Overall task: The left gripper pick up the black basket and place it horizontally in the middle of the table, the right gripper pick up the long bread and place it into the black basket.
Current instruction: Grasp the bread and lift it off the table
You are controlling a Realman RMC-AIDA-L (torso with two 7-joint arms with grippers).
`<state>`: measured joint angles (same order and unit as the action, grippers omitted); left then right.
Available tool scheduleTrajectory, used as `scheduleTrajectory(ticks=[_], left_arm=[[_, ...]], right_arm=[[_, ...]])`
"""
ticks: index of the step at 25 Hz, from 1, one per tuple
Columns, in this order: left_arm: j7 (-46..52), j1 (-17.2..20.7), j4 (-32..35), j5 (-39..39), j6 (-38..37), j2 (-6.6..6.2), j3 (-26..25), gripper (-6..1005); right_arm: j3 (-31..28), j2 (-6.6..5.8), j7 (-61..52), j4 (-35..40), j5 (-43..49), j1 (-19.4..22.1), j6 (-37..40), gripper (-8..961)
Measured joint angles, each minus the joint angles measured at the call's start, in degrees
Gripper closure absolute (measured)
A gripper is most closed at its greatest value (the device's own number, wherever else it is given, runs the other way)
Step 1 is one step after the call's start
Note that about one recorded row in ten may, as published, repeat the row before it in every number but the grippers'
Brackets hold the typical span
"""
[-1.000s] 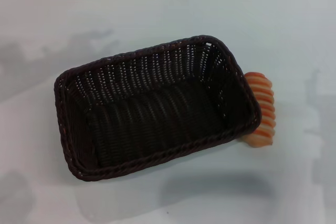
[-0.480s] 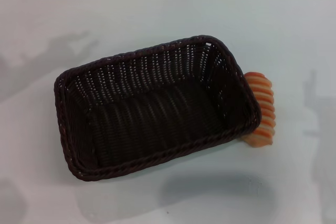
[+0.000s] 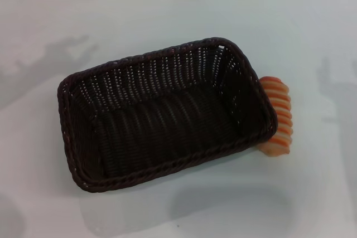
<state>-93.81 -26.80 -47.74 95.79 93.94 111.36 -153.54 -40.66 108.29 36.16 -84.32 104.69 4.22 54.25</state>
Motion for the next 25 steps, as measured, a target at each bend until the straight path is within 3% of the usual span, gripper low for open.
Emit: scheduleTrajectory(ticks=[1, 5, 9, 10, 12, 14, 15, 16, 22, 25], left_arm=[[0.0, 0.2, 0.0, -0.1, -0.1, 0.03, 0.0, 640], [0.0, 0.9, 0.0, -0.6, -0.4, 0.15, 0.0, 640], [0.0, 1.3, 0.0, -1.0, -0.6, 0.21, 0.0, 640], [0.0, 1.5, 0.0, -1.1, -0.6, 0.23, 0.0, 640], [0.0, 1.7, 0.0, -1.2, -0.9, 0.26, 0.0, 640], [0.0, 1.7, 0.0, -1.2, -1.0, 0.28, -0.1, 640], [0.0, 1.7, 0.0, -1.2, -1.0, 0.28, -0.1, 640], [0.0, 1.8, 0.0, -1.2, -1.1, 0.37, -0.3, 640], [-0.4, 1.4, 0.8, -1.3, -1.9, 0.61, -1.3, 639], [-0.5, 1.2, 0.9, -1.3, -2.3, 0.62, -1.3, 639]], right_arm=[[0.0, 0.0, 0.0, 0.0, 0.0, 0.0, 0.0, 279], [-9.0, 0.77, 0.3, -4.0, 1.1, 1.2, -15.8, 279], [-13.9, 1.14, 0.5, -6.2, 1.7, 1.9, -24.9, 280], [-18.1, 1.65, 0.5, -7.6, 1.8, 2.2, -32.2, 280], [-20.2, 2.0, 0.6, -8.1, 1.8, 2.3, -35.5, 280], [-24.6, 2.98, 0.8, -9.1, 1.8, 2.4, -42.5, 280], [-29.2, 4.16, 1.1, -9.9, 2.0, 2.5, -49.5, 280], [-29.2, 4.16, 1.1, -9.9, 2.0, 2.5, -49.5, 280], [-42.0, 9.45, 1.2, -11.7, 5.9, 1.8, -69.3, 280], [-46.3, 10.6, 0.0, -12.3, 6.4, 0.9, -76.5, 280]])
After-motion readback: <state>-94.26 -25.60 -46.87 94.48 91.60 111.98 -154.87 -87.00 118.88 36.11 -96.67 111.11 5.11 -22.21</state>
